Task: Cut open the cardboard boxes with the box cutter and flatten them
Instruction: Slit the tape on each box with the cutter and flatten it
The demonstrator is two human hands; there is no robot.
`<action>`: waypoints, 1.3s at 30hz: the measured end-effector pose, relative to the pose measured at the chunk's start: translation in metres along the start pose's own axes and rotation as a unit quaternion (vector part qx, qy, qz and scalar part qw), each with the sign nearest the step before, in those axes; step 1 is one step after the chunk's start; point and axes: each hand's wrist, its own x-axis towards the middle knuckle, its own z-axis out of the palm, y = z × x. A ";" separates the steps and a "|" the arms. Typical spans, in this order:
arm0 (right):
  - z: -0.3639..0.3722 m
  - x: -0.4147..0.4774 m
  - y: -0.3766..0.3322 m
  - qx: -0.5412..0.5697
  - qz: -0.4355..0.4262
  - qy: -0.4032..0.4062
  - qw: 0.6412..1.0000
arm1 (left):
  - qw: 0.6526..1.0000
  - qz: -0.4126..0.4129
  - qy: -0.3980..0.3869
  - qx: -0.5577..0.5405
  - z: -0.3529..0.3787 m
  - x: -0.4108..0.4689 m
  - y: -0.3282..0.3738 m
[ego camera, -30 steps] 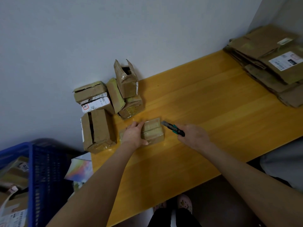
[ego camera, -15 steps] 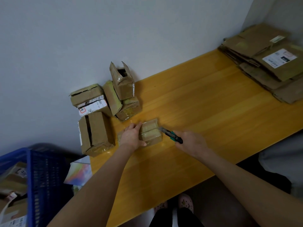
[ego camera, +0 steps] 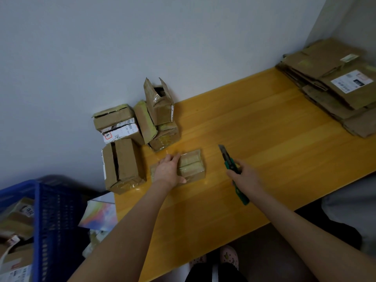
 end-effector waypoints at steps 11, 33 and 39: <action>0.032 0.001 -0.027 0.092 0.023 -0.037 0.995 | 0.999 0.045 0.012 0.024 0.009 -0.006 0.017; 0.045 -0.001 -0.087 -0.575 -0.367 -0.061 0.728 | 0.994 -0.037 0.035 -0.099 0.014 -0.025 -0.037; 0.054 -0.001 -0.093 -0.611 -0.400 -0.055 0.681 | 0.994 -0.044 0.032 -0.099 0.012 -0.024 -0.035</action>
